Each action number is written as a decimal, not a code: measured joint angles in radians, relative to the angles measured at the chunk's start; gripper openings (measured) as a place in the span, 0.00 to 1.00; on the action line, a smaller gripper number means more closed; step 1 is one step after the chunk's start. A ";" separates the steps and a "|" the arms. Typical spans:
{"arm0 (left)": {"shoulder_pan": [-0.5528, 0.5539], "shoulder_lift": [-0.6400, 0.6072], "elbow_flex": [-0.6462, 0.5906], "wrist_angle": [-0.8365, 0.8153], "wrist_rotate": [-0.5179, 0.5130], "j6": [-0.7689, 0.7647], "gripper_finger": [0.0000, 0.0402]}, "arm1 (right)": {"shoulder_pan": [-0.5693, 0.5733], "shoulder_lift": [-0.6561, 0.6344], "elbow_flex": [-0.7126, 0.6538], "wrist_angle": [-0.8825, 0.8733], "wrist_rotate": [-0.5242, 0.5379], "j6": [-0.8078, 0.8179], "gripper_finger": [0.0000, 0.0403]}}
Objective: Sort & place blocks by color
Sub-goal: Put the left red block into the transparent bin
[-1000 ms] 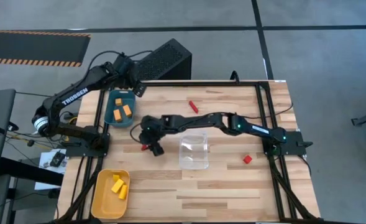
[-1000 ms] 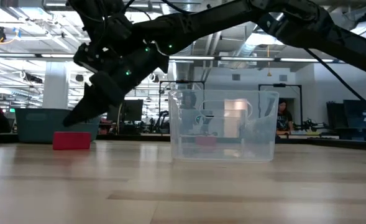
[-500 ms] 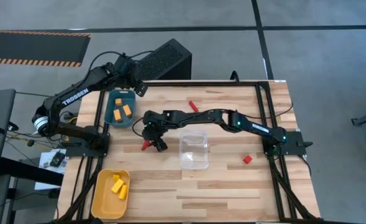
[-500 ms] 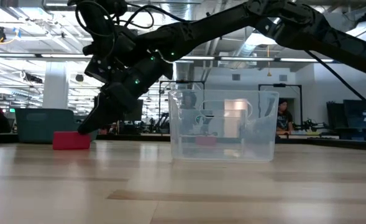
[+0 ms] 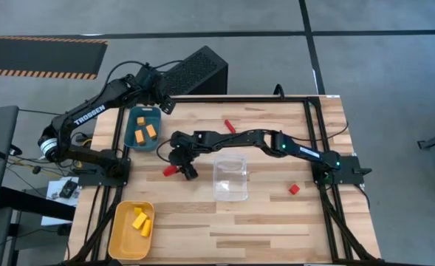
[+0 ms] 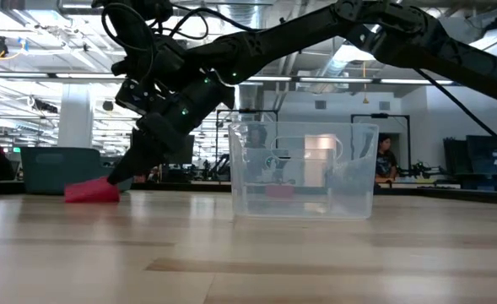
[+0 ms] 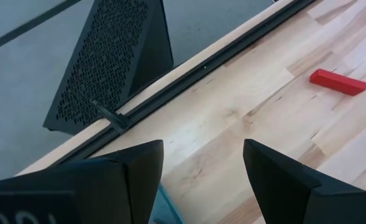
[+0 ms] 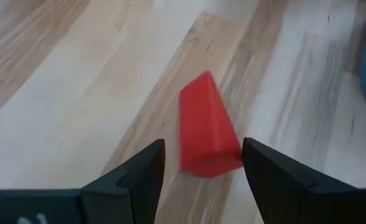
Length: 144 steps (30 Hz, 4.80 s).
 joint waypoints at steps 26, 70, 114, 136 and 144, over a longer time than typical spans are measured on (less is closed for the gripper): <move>0.001 -0.001 0.000 -0.010 -0.026 0.048 0.52 | 0.031 0.059 0.003 0.067 0.066 0.068 0.59; -0.095 0.173 -0.021 0.487 0.759 -0.270 0.52 | -0.119 -1.117 -1.050 0.029 0.448 0.408 0.31; -0.448 0.264 -0.018 0.774 0.568 -0.552 0.06 | 0.222 -1.270 -1.113 0.093 0.954 0.364 0.51; -0.629 0.545 -0.019 0.612 0.317 -0.150 0.08 | 0.031 -1.421 -1.110 -0.303 0.876 0.829 0.56; -0.644 0.546 -0.020 0.550 0.267 -0.044 0.13 | 0.006 -1.353 -1.114 -0.366 0.844 0.916 0.56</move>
